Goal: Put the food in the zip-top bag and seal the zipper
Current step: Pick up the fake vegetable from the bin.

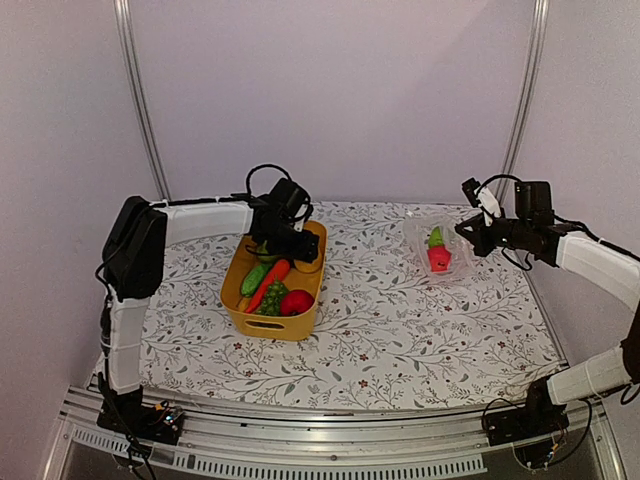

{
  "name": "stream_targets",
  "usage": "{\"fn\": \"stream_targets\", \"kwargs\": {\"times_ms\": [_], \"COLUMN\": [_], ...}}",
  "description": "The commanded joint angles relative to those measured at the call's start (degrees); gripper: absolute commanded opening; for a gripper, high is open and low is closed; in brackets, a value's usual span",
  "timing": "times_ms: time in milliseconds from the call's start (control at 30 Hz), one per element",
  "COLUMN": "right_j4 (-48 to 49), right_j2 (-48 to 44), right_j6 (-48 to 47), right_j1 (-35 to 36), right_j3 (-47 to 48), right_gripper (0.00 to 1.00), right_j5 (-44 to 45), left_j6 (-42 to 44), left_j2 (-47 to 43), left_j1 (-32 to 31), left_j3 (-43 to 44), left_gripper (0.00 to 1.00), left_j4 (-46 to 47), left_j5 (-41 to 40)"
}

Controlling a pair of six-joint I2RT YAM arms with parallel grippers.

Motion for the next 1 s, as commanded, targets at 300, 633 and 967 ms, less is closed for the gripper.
{"fn": "stream_targets", "kwargs": {"times_ms": [300, 633, 967], "right_j4": [-0.24, -0.27, -0.45], "right_j2": [1.15, 0.53, 0.16], "right_j6": [-0.78, -0.78, -0.87], "right_j1": [-0.47, -0.77, -0.72], "right_j3": [-0.24, -0.24, -0.15], "right_gripper": [0.00, 0.00, 0.00], "right_j5": [0.83, 0.58, 0.37], "left_j6": [-0.54, -0.87, -2.35], "left_j2": [5.87, 6.26, -0.29], "left_j1": [1.89, 1.87, 1.38], "left_j3": [6.34, 6.50, 1.07], "left_gripper": [0.75, 0.60, 0.45], "left_j4": [-0.05, -1.21, -1.07], "left_j5": [1.42, 0.82, 1.88]}}
